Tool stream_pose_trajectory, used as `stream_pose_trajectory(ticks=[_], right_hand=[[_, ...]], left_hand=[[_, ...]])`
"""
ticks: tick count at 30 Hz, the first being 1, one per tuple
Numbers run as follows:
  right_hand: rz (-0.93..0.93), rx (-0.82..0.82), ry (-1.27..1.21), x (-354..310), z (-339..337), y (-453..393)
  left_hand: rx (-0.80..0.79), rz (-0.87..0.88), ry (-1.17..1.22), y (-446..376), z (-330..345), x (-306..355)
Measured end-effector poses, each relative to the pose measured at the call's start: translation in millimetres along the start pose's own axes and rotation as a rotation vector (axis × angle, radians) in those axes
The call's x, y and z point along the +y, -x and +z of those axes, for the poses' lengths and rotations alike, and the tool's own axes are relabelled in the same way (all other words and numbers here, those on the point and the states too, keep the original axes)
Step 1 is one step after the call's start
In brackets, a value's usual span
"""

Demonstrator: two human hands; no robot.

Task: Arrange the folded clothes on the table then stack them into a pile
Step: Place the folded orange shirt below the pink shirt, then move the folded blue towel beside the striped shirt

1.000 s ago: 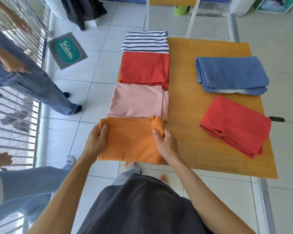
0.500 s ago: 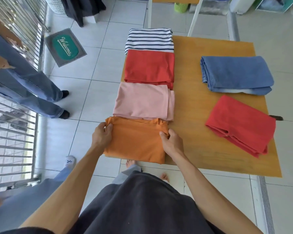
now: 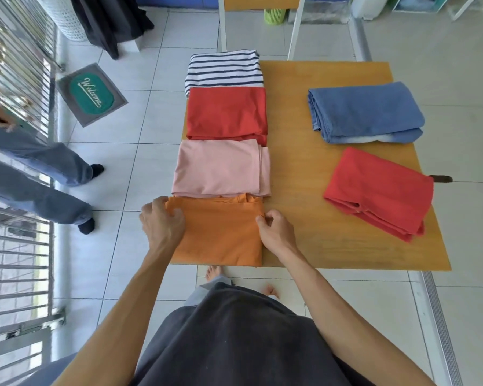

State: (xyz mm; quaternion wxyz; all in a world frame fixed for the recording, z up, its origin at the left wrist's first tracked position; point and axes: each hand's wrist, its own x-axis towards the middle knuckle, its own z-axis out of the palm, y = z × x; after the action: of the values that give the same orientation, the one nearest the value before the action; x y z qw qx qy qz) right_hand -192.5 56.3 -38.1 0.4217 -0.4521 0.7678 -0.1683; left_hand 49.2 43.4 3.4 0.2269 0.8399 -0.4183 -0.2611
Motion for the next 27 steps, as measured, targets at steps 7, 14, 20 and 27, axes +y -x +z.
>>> stream_pose_trajectory(ticks=[7,14,20,27], right_hand=[[-0.029,0.101,-0.122,4.0,-44.0,2.5],[-0.066,0.169,-0.208,20.7,-102.2,8.9],[-0.044,0.269,-0.268,40.9,-160.2,2.5],[-0.011,0.336,-0.388,48.7,-212.5,-26.6]], left_hand=[[-0.105,0.311,0.045,45.7,33.5,68.6],[-0.276,0.426,0.079,88.8,87.6,127.8],[-0.388,0.460,0.107,114.1,118.6,163.7],[-0.520,0.394,0.115,101.5,144.2,194.8]])
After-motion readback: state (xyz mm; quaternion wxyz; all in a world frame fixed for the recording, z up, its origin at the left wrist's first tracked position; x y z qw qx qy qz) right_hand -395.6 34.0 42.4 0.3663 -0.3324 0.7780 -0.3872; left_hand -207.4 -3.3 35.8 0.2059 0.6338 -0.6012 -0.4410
